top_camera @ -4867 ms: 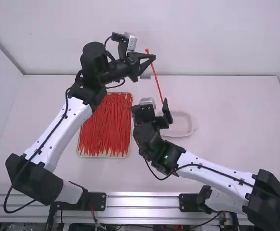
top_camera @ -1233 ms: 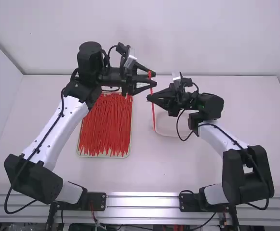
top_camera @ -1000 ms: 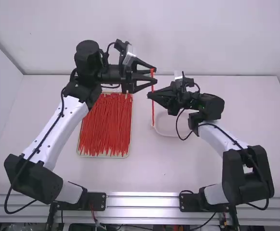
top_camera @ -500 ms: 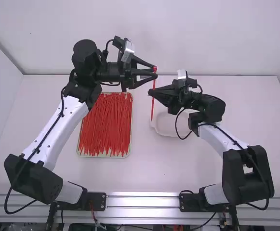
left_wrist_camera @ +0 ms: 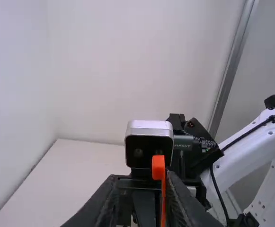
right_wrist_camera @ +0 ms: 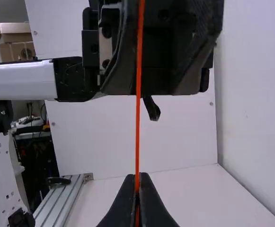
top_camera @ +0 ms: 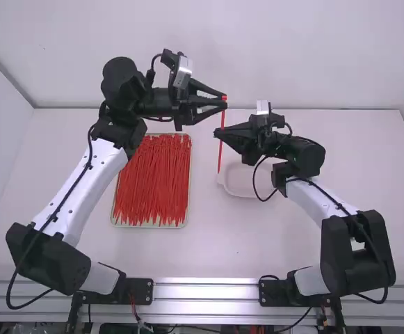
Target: Fasten the cable tie
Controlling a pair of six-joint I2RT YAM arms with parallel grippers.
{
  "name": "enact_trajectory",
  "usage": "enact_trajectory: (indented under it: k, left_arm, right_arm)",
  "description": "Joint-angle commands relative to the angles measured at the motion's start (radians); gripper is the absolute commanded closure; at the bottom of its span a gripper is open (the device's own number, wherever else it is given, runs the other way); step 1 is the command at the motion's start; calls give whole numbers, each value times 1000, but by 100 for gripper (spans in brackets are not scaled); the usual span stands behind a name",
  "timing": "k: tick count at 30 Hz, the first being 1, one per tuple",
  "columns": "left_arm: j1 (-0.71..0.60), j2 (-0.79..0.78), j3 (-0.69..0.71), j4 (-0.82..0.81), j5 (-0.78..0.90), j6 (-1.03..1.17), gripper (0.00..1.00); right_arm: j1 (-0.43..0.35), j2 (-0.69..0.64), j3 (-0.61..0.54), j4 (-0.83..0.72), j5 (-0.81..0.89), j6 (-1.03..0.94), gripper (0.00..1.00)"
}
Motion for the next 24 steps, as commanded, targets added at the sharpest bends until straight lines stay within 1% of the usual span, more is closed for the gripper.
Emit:
enact_trajectory:
  k: [1, 9, 15, 16, 17, 22, 24]
  left_arm:
    - [-4, -3, 14, 3, 8, -18, 80]
    - [-7, -3, 14, -19, 7, -8, 80]
    - [-12, -3, 14, -18, 7, -7, 87]
    - [-13, -3, 14, -18, 7, -8, 90]
    - [-13, -3, 14, -16, 7, -8, 97]
    - [-13, -3, 14, -17, 6, -11, 98]
    - [-13, -3, 14, -19, 7, -10, 98]
  right_arm:
    - [1, -1, 18, 5, 10, -2, 100]
    - [1, -1, 18, 5, 17, -2, 100]
    - [1, -1, 18, 5, 18, -2, 100]
    - [1, -1, 19, 5, 18, -2, 100]
    - [1, -1, 19, 5, 18, -2, 100]
    - [1, -1, 18, 5, 21, -2, 100]
    - [1, 0, 18, 5, 18, -2, 96]
